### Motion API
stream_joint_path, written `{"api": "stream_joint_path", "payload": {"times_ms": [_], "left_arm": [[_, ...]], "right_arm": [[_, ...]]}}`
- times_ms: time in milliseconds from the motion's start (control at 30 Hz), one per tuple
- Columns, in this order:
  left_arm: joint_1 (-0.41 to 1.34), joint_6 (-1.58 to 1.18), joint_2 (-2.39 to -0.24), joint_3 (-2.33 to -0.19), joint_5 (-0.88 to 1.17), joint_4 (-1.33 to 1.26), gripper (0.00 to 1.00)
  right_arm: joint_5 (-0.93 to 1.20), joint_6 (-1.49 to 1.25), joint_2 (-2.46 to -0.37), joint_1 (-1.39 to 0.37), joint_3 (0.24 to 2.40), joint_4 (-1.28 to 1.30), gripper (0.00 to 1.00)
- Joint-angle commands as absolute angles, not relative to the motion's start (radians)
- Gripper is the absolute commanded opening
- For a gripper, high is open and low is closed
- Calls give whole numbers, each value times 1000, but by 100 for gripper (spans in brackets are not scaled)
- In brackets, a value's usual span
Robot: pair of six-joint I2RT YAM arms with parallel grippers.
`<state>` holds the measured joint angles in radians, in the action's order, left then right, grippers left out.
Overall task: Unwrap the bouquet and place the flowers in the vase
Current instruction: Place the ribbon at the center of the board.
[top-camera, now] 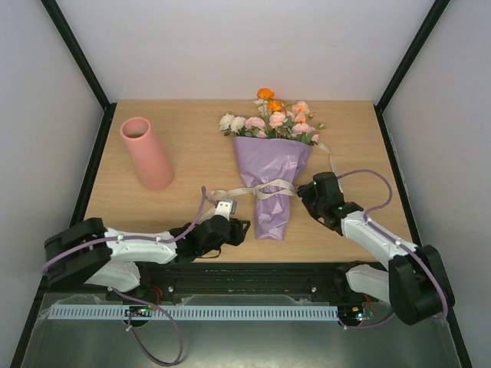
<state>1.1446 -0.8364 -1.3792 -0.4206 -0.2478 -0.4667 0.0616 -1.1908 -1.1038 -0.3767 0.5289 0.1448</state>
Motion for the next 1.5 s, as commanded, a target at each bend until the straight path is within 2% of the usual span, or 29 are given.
{"api": "stream_joint_path", "payload": {"times_ms": [0, 200, 500, 833, 967, 1167, 1267, 1467], "left_arm": [[1137, -735, -1276, -477, -363, -219, 72], [1105, -658, -1147, -534, -402, -17, 75], [1094, -579, -1011, -614, -454, 225, 75], [1094, -526, -913, -638, -493, 367, 76], [1093, -531, -887, -632, -414, 342, 76], [1094, -539, -881, -666, -364, 367, 76], [1093, -539, -879, -632, -356, 308, 77], [1091, -590, -935, -554, -278, 134, 76]], "right_arm": [[296, -1387, -1185, -357, 452, -58, 52], [270, -1427, -1233, -356, 443, -130, 52], [156, -1501, -1143, -357, 405, -172, 52], [258, -1549, -1231, -356, 411, -292, 51], [252, -1547, -1236, -356, 404, -325, 43], [173, -1541, -1181, -356, 381, -315, 14], [123, -1520, -1132, -356, 388, -274, 3], [33, -1460, -1018, -356, 420, -177, 1]]}}
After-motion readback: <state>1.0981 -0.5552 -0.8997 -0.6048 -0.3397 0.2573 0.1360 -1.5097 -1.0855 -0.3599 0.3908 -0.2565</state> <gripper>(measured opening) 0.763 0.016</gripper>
